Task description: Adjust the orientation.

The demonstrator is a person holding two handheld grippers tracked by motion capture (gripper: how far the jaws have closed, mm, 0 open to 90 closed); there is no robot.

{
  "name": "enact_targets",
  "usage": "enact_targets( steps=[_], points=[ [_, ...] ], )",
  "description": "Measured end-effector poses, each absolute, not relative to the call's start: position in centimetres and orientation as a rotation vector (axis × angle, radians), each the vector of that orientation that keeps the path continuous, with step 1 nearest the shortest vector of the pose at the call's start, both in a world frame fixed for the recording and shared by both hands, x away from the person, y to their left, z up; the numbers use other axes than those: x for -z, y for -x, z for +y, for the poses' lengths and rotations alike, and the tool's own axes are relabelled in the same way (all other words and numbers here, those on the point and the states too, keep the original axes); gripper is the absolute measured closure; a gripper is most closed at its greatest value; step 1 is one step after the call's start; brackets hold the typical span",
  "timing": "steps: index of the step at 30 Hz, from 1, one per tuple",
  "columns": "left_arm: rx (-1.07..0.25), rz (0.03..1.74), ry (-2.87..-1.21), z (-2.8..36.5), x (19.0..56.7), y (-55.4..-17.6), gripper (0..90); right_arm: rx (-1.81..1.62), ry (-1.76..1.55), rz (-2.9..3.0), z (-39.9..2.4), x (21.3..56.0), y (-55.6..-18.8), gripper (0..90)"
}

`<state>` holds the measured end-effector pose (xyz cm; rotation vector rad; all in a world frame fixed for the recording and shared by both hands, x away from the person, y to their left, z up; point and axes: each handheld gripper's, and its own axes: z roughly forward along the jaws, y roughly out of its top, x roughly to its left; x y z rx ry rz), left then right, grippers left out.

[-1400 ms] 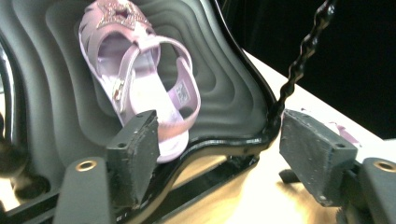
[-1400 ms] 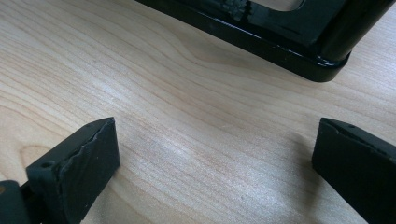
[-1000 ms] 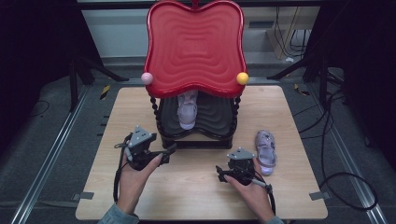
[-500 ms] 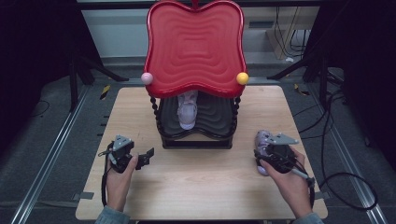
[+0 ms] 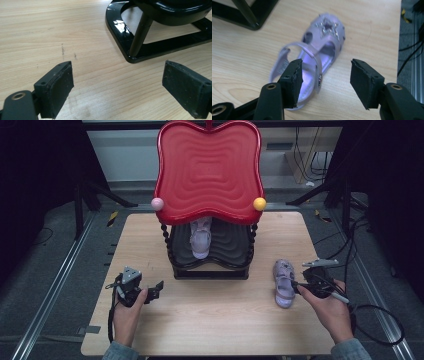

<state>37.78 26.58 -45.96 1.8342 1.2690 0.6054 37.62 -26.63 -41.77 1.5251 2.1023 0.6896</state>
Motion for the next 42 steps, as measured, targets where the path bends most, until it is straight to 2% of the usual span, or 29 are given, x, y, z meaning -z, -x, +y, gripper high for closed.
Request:
enact_targets(
  steps=[11, 26, 32, 42],
  points=[
    [-0.602, 1.268, -1.859, 26.2, 46.4, -37.8, 9.4, -0.628, -1.596, 2.190, -26.5, 44.3, -38.8, 48.3],
    [-0.598, 1.275, -1.862, 26.1, 46.6, -37.9, 9.6, -0.573, -1.667, 2.259, -26.6, 45.5, -39.8, 66.1],
    [-0.595, 1.274, -1.868, 26.0, 46.7, -37.9, 9.6, -0.564, -1.682, 2.288, -26.6, 45.5, -39.7, 70.1],
    [-0.599, 1.289, -1.869, 26.3, 46.9, -38.0, 9.6, -0.528, -1.608, 2.291, -26.9, 45.6, -39.7, 82.1]
  ],
)
